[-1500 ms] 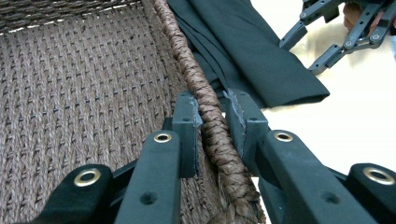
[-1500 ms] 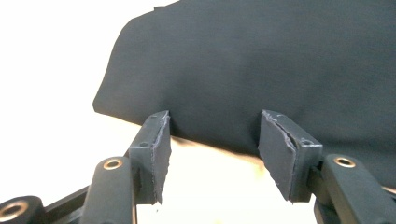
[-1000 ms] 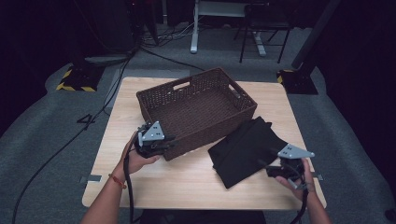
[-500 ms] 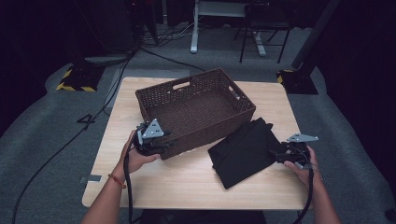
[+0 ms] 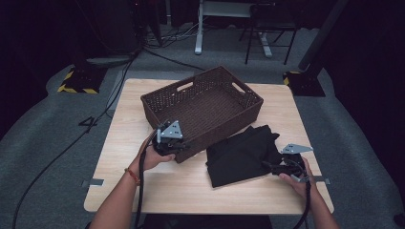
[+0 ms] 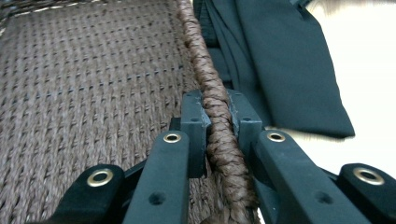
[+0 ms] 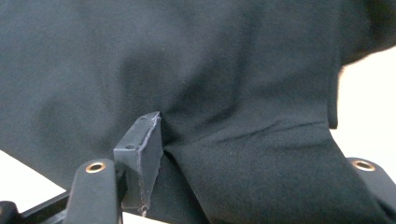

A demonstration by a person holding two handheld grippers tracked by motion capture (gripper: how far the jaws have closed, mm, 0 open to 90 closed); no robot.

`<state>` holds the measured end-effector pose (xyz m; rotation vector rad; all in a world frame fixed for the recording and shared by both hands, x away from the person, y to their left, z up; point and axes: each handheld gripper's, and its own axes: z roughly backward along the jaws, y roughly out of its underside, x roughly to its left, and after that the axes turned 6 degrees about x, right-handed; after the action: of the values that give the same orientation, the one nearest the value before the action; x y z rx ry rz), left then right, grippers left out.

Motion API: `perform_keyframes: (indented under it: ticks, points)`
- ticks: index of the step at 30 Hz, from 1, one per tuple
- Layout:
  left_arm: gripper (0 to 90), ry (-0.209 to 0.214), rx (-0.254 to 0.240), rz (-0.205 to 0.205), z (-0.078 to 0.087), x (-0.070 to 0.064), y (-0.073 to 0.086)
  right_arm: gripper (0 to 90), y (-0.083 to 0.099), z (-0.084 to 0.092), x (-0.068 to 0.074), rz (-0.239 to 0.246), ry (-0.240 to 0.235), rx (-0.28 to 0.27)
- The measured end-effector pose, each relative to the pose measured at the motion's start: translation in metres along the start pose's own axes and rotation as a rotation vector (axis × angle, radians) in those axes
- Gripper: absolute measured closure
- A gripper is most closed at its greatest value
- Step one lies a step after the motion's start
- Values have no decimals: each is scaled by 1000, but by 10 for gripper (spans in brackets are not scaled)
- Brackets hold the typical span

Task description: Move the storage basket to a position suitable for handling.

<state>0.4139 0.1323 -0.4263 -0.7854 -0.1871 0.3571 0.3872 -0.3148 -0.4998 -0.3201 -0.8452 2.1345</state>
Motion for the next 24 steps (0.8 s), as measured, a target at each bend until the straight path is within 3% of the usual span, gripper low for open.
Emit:
perform_keyframes:
  ticks: [4,9,16,19,21,23,24]
  points:
    - [802,18,-3,3,-7,5,-7,393,0,0,10,9,-7,1]
    - [803,41,-11,-27,-14,9,-13,408,3,1,15,16,-18,-9]
    - [801,87,-12,-73,-17,12,-16,414,15,11,30,70,-72,1]
    - [801,101,-4,-89,-14,13,-14,404,20,15,40,107,-72,9]
    - [793,70,-8,-75,-10,14,-12,388,23,18,47,125,-62,20]
    - [761,8,-6,-30,-5,16,-7,358,24,19,51,130,-52,27]
    - [732,-3,-10,-18,-3,17,-5,335,25,21,52,119,-47,25]
